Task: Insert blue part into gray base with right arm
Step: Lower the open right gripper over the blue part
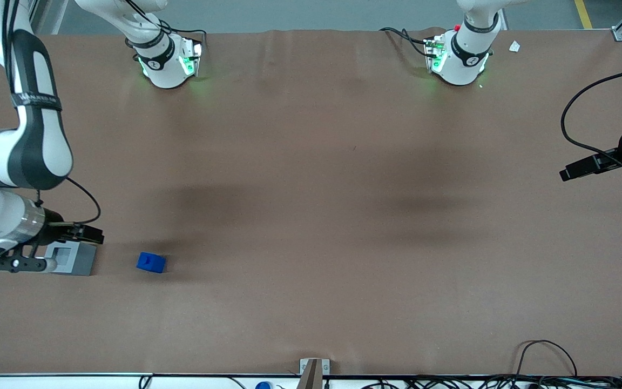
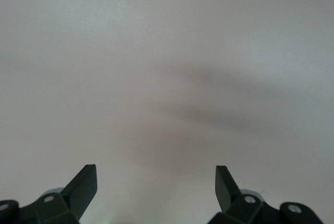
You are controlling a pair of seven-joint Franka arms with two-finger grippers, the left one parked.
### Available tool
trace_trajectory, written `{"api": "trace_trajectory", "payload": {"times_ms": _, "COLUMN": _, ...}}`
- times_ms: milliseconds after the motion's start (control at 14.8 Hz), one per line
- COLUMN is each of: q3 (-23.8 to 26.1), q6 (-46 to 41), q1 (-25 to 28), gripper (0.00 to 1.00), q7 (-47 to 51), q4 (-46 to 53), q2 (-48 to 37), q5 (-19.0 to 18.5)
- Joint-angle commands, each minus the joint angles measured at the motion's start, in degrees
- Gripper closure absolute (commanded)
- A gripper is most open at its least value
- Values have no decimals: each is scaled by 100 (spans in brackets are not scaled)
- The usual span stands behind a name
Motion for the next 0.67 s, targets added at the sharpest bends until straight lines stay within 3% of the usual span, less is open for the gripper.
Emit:
{"api": "trace_trajectory", "payload": {"times_ms": 0, "q3": -11, "q6": 289, "q1": 208, "gripper": 0, "q7": 312, "q4": 1, "q2": 239, "q5": 41}}
{"api": "trace_trajectory", "payload": {"times_ms": 607, "q3": -11, "q6": 992, "q1": 542, "gripper": 0, "q7": 1059, "q4": 45, "q2": 995, "q5": 76}}
